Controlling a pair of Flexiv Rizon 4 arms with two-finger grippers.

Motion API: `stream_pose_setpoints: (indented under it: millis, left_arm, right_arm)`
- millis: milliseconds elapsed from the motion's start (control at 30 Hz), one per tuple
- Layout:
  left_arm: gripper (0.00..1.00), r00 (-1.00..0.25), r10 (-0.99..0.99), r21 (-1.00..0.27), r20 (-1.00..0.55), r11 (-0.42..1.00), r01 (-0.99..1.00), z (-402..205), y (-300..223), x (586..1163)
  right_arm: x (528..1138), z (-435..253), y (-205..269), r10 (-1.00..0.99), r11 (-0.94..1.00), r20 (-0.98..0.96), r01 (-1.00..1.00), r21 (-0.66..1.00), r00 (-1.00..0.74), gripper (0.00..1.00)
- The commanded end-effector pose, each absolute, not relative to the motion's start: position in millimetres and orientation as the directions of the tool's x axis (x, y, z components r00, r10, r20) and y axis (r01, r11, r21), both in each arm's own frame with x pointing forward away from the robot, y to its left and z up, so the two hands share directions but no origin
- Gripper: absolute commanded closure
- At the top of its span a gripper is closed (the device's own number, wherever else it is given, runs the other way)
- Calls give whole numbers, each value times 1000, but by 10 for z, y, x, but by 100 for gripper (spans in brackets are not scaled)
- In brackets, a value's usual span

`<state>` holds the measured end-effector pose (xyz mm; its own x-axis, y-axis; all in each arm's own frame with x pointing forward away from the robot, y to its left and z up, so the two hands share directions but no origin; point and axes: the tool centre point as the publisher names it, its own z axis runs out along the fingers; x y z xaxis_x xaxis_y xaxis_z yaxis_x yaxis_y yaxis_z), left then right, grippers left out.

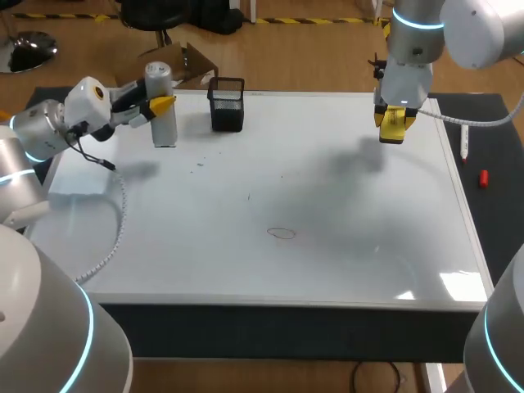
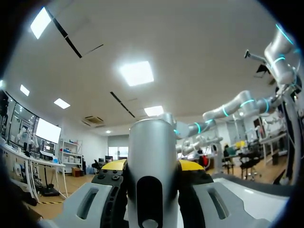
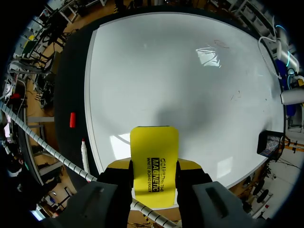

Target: Pick up the inspection probe, press it on each red-marked spot on the whiteboard one by one, put down the probe, pick up the eraser, and wipe off all the red marks.

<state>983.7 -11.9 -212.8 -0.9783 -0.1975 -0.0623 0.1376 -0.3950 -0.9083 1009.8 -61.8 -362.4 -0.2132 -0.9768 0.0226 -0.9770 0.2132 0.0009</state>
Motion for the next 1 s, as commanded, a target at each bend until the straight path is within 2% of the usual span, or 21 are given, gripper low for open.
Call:
stream_pose_setpoints:
  millis: [33, 433, 700, 1000]
  left_arm:
    - [100, -979, -194, -908, -65, -396, 138, -2132, -104, 9842]
    - [100, -979, -194, -908, -65, -396, 138, -2132, -104, 9842]
    - [100, -979, -194, -908, -65, -396, 138, -2132, -104, 9842]
    - [100, -979, -194, -908, -65, -396, 138, -2132, -104, 9842]
  right_arm:
    - [10100, -3615, -626, -977, 211, 25, -977, -1, -211, 100]
    - [10123, -3578, -589, -981, 194, 13, -981, -4, -194, 100]
    - [9884, -3362, -89, -998, 43, 36, -995, -91, -46, 100]
    - [9270, -3321, 598, -997, -80, 1, -987, -140, 81, 100]
